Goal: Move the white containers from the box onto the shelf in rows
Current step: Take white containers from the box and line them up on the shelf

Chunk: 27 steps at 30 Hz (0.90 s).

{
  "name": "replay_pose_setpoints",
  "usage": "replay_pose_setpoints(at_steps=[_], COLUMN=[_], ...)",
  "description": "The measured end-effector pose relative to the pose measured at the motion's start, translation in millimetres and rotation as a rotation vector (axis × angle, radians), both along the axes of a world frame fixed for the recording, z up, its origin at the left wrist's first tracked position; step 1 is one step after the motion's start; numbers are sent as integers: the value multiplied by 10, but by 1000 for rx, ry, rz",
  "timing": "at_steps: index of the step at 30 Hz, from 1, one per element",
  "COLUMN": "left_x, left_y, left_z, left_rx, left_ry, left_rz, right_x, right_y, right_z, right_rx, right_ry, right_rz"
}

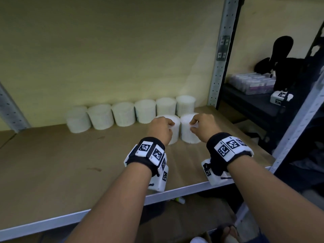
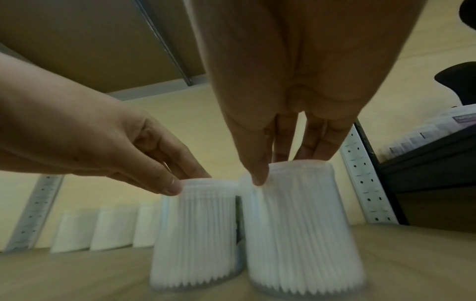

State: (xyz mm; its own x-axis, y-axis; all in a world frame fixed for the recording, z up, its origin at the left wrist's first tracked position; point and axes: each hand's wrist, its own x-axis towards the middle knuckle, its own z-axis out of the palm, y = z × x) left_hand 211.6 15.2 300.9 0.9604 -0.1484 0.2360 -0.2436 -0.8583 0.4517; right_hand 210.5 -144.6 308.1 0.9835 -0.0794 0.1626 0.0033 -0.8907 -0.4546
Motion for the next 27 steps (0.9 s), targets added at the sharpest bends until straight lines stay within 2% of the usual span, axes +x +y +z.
replay_pose_setpoints(at_steps=[13, 19, 27], left_x=[592, 581, 456], left_y=[-221, -214, -66], left_z=[41, 5, 20], left_rx=[33, 38, -31], left_ry=[66, 21, 106], left_rz=[-34, -46, -179], right_x=[668, 686, 484], right_y=[-152, -163, -218], right_z=[37, -5, -43], right_rx=[-11, -3, -212], right_ry=[4, 8, 103], right_rz=[-44, -17, 100])
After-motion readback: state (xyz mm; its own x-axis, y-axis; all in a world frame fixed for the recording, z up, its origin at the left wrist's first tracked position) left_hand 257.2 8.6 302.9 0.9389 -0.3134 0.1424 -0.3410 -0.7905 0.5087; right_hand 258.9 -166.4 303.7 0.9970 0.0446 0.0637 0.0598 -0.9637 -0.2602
